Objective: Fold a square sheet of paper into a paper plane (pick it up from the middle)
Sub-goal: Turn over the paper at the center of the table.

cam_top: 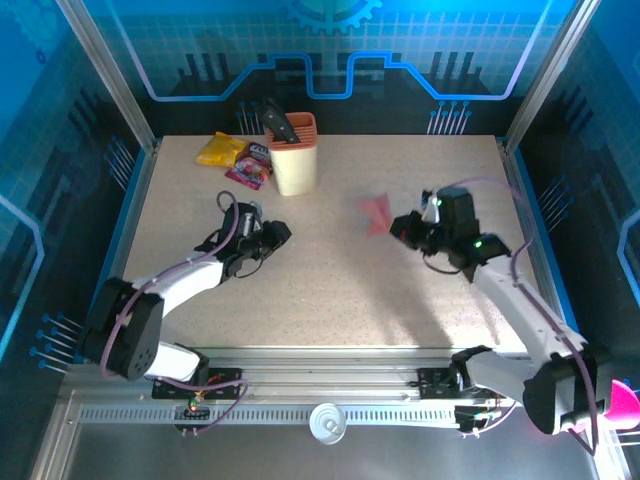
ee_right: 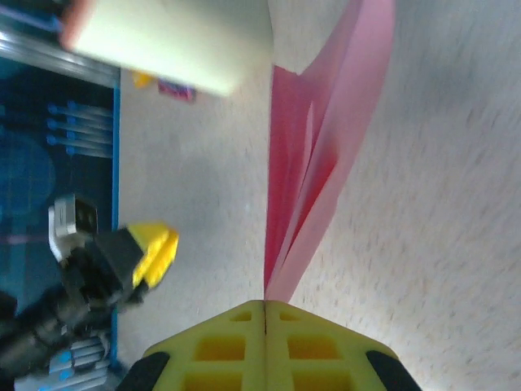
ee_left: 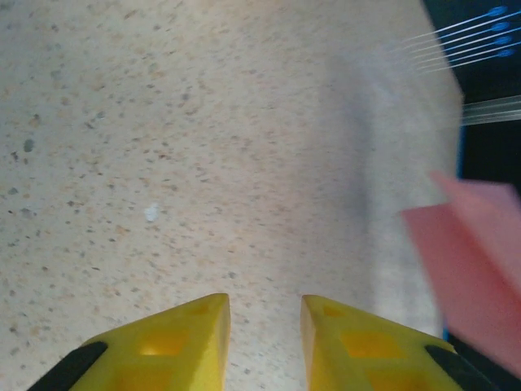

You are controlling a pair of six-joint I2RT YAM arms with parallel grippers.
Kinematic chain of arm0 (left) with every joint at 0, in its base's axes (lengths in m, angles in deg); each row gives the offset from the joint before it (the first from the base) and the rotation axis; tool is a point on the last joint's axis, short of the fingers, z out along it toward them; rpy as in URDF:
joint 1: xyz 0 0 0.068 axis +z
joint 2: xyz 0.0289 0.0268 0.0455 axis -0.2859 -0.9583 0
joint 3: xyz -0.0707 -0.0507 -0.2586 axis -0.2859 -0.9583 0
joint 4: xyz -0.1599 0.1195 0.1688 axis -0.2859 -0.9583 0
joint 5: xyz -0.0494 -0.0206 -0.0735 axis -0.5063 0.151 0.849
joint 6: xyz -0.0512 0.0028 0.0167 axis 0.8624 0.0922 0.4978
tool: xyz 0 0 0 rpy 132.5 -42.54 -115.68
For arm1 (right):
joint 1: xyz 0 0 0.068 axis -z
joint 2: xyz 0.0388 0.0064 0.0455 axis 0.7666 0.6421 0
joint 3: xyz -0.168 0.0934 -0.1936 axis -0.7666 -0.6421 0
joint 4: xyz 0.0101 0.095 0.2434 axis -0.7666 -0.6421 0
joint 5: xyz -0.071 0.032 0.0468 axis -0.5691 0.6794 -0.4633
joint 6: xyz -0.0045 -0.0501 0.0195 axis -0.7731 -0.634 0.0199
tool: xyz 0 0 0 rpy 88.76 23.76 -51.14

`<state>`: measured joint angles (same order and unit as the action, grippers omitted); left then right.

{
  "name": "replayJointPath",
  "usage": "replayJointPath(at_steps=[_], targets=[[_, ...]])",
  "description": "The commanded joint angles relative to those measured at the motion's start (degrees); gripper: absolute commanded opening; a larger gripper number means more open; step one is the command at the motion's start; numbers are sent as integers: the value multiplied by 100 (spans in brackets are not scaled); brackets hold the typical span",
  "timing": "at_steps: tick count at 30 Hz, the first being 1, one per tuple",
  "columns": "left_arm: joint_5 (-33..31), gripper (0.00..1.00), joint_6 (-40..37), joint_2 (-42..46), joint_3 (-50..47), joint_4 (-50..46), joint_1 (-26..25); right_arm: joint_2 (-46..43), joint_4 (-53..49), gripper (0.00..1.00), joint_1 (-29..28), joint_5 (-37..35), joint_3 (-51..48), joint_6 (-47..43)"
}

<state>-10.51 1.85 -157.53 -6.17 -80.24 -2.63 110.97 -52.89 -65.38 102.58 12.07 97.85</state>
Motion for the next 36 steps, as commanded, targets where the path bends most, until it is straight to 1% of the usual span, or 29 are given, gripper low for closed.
replayJointPath(at_steps=[1, 5, 8, 10, 13, 16, 18, 23, 27, 29, 30, 31, 33, 35, 36], targets=[[-60, 32, 4, 394, -303, -577, 14, 43, -2504, 0, 40, -1704, 924, -1514], [-224, 35, -74, 838, -518, -866, 31, 251, -3234, 0, -204, -3032, 1577, -2252], [-266, 37, -157, 1096, -629, -1061, 70, 515, -3645, 0, -670, -4034, 1768, -2427], [-264, 37, -197, 1238, -716, -1152, 117, 729, -3864, 0, -1069, -4657, 1787, -2341], [-252, 38, -236, 1424, -795, -1250, 162, 1092, -4085, 0, -1727, -5398, 1712, -2032], [-260, 38, -266, 1599, -835, -1344, 180, 1580, -4293, 0, -2440, -5800, 1628, -1573], [-258, 38, -287, 1683, -844, -1403, 191, 1972, -4321, 0, -2849, -5872, 1546, -1269], [-247, 38, -336, 1937, -876, -1609, 206, 3136, -4074, 0, -3780, -5671, 1572, -665], [-171, 38, -412, 2028, -878, -1773, 296, 4208, -3970, 0, -4452, -5404, 2105, -396], [-134, 38, -432, 2071, -887, -1828, 343, 4704, -3882, 0, -4697, -5214, 2471, -376], [-102, 39, -432, 2088, -886, -1841, 368, 4903, -3802, 4, -4755, -5074, 2640, -405], [-57, 38, -433, 2091, -883, -1873, 407, 5053, -3678, 14, -4785, -4886, 2794, -471], [6, 38, -480, 2099, -846, -1950, 478, 5119, -3394, 25, -4760, -4467, 2986, -633], [36, 39, -537, 2108, -786, -2069, 522, 4894, -3068, 35, -4643, -4046, 2970, -763], [67, 39, -597, 2106, -731, -2149, 535, 4678, -2853, 38, -4524, -3768, 2882, -822]])
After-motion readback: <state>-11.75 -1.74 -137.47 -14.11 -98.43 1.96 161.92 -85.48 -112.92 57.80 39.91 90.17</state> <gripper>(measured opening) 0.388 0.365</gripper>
